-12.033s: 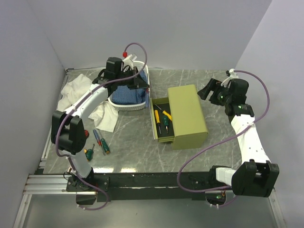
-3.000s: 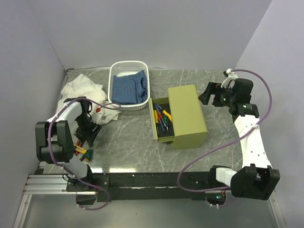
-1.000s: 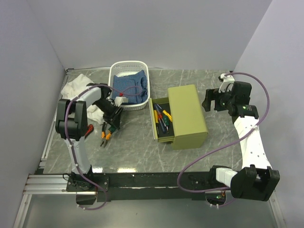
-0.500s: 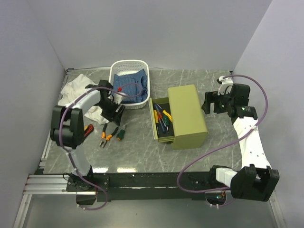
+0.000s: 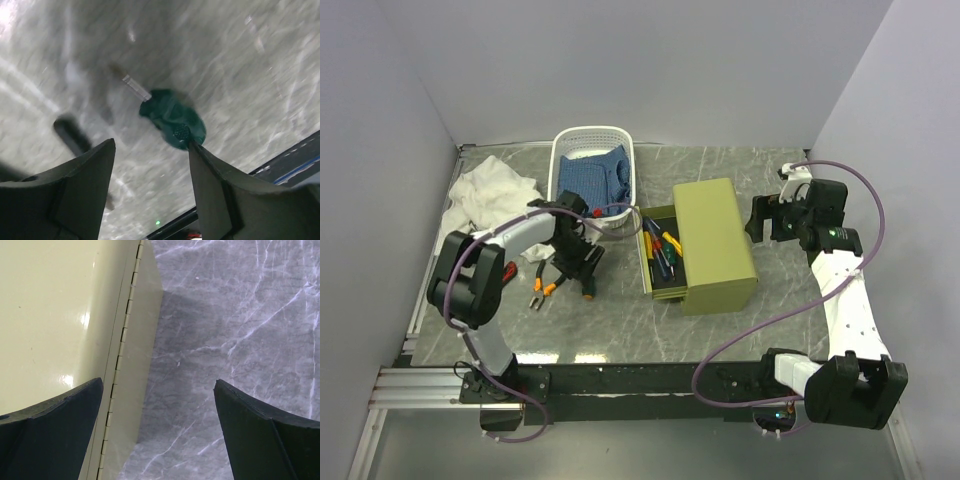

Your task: Sort the tools into containers

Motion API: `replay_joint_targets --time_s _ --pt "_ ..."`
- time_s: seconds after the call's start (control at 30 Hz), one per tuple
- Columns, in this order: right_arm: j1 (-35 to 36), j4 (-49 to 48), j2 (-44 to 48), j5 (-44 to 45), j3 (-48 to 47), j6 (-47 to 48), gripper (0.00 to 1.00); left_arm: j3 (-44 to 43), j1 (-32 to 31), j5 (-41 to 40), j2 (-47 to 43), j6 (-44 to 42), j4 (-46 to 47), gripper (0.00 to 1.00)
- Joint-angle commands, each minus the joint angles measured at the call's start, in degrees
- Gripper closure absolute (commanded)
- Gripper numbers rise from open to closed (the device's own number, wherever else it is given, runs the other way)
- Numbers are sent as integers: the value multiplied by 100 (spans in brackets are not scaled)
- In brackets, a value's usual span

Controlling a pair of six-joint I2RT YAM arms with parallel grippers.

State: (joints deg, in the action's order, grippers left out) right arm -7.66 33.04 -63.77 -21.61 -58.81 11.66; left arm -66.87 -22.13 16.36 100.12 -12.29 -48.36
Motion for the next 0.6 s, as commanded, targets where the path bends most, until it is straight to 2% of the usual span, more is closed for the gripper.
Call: replay_joint_targets --time_s 0.0,0.2,0.33,0.47,0.5,0.57 --pt "-34 -131 136 7 -79 91 0 -388 -247 -63 428 736 265 34" --pt "-25 -87 347 69 132 205 0 -502 -625 -264 903 957 327 35" --pt "-34 -122 514 95 273 214 0 -423 -652 -283 1150 1053 310 40" --pt "-25 -113 593 130 361 266 0 -458 -635 -133 836 1071 266 60" --pt "-34 -122 611 156 370 275 0 -484 -600 -98 730 1080 248 63" --pt "-25 -122 637 174 405 310 0 -599 -556 199 406 1080 134 79"
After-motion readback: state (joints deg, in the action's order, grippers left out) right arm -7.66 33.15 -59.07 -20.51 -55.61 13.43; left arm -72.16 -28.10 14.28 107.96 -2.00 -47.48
